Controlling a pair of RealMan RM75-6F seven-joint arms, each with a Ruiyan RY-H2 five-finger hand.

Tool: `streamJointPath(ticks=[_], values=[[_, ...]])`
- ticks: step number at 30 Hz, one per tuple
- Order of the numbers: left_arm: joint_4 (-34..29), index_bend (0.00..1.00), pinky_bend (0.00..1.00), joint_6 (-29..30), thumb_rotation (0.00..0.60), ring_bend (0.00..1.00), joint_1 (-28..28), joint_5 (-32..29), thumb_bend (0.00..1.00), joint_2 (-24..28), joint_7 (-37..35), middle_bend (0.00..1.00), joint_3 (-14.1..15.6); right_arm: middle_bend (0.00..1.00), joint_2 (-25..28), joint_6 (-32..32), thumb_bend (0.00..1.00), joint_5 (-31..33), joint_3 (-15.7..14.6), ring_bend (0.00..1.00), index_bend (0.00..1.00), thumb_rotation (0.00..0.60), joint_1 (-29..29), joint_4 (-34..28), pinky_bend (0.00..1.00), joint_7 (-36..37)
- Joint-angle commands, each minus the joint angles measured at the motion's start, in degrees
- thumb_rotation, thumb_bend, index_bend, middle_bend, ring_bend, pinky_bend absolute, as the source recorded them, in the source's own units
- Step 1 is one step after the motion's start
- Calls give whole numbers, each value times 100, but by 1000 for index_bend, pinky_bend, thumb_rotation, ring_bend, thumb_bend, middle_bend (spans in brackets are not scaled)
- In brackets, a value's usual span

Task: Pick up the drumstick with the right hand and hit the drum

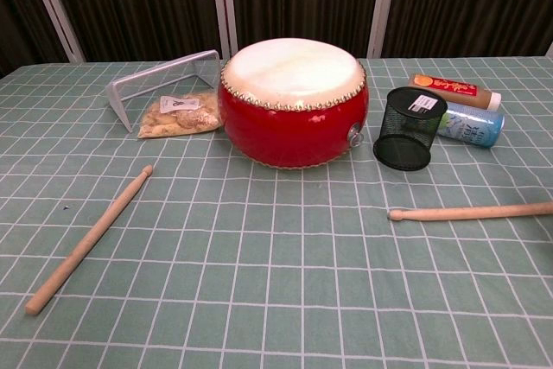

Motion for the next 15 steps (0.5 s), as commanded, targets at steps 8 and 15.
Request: streamJointPath(ticks=[8, 15], values=[[365, 0, 0, 361, 600, 0, 87, 230, 0, -199, 345, 0, -25, 0, 826, 1156, 296, -1781, -641, 16, 0, 600, -1033, 936, 77, 2100], [595, 0, 0, 583, 600, 0, 148, 404, 0, -320, 351, 0, -22, 0, 664, 1217, 296, -2007, -530, 16, 0, 600, -1134, 1348, 77, 2589]])
